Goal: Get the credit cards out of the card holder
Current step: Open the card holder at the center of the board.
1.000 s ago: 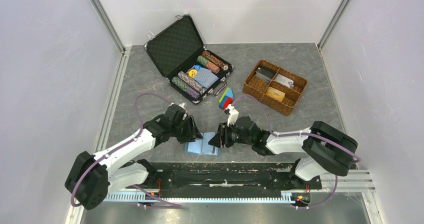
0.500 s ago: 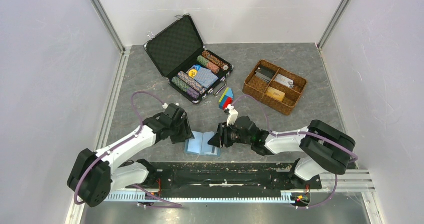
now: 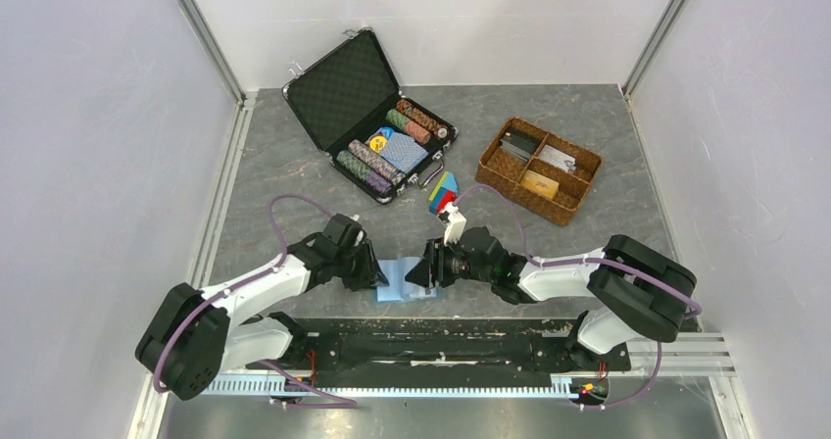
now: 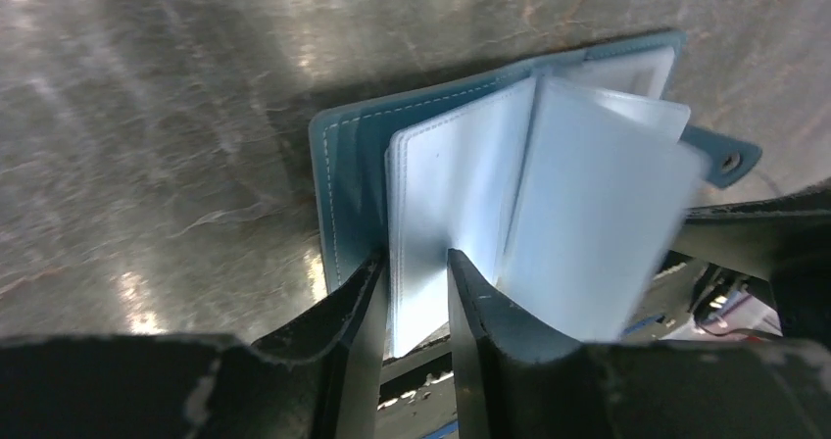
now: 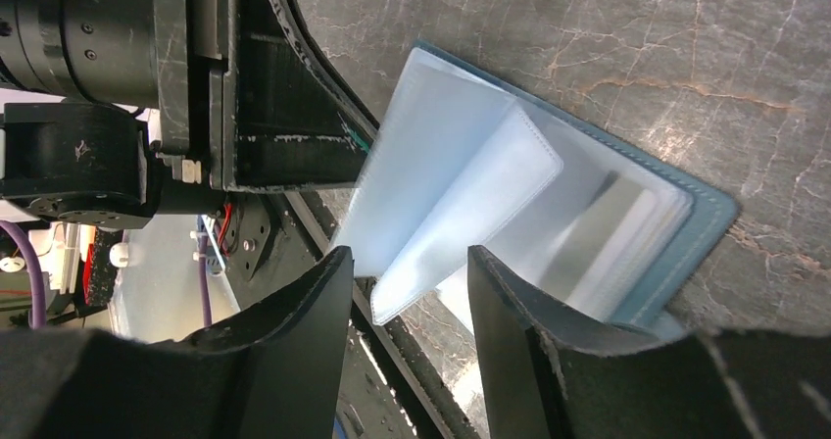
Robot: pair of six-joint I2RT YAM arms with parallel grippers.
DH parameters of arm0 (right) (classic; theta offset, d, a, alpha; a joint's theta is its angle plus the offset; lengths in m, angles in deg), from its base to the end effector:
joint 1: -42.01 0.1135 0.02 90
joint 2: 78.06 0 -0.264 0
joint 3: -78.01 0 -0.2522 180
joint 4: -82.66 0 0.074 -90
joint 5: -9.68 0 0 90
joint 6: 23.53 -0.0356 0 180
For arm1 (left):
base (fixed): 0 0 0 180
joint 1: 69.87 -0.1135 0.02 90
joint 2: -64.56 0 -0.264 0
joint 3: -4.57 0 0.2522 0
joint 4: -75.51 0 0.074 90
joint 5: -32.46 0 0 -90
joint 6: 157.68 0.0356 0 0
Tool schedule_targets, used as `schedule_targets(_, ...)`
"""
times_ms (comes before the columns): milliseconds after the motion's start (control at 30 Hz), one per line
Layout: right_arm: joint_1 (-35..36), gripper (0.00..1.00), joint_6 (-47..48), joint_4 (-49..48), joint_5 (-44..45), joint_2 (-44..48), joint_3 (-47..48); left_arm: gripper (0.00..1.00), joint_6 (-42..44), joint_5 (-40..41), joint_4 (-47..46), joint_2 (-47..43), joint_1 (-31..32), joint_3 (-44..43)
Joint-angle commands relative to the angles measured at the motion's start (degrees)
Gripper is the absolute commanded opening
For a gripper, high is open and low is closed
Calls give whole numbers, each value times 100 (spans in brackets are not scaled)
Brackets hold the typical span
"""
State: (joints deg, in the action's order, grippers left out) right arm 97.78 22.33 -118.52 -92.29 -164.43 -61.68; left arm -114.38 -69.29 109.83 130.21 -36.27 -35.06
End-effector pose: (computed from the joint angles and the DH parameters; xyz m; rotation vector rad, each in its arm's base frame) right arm 0.1497 0.2332 0.1496 -0.3780 2.2240 1.2521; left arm 0.1556 -0.1121 0.1488 -0.2430 2.7831 -0.6964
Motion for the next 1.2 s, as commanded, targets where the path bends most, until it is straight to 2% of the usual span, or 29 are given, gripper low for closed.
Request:
schedule_targets(0,22,50,-36,-186,37,-12,228,35,-180,-705,-976,67,-12,323)
schedule_targets(267,22,50,-83,-290,-74,-80,254,33,-342,-1093,-1544,305,13,484)
schedule_targets(433,39,50,-108,-438,-196,-221,268,33,-276,-924,-1265,68,18,372)
schedule_targets(633,41,51,-172,-641,-314,-341,270,45,-121,-269,-486,-407,12,61)
schedule_targets(800,42,51,-174,-757,-360,-381,247,54,-171,-212,-288,-549,6,-39)
schedule_targets(1167,38,55,-223,-1568,-637,-554,160,60,-234,-64,68,-994,10,-288)
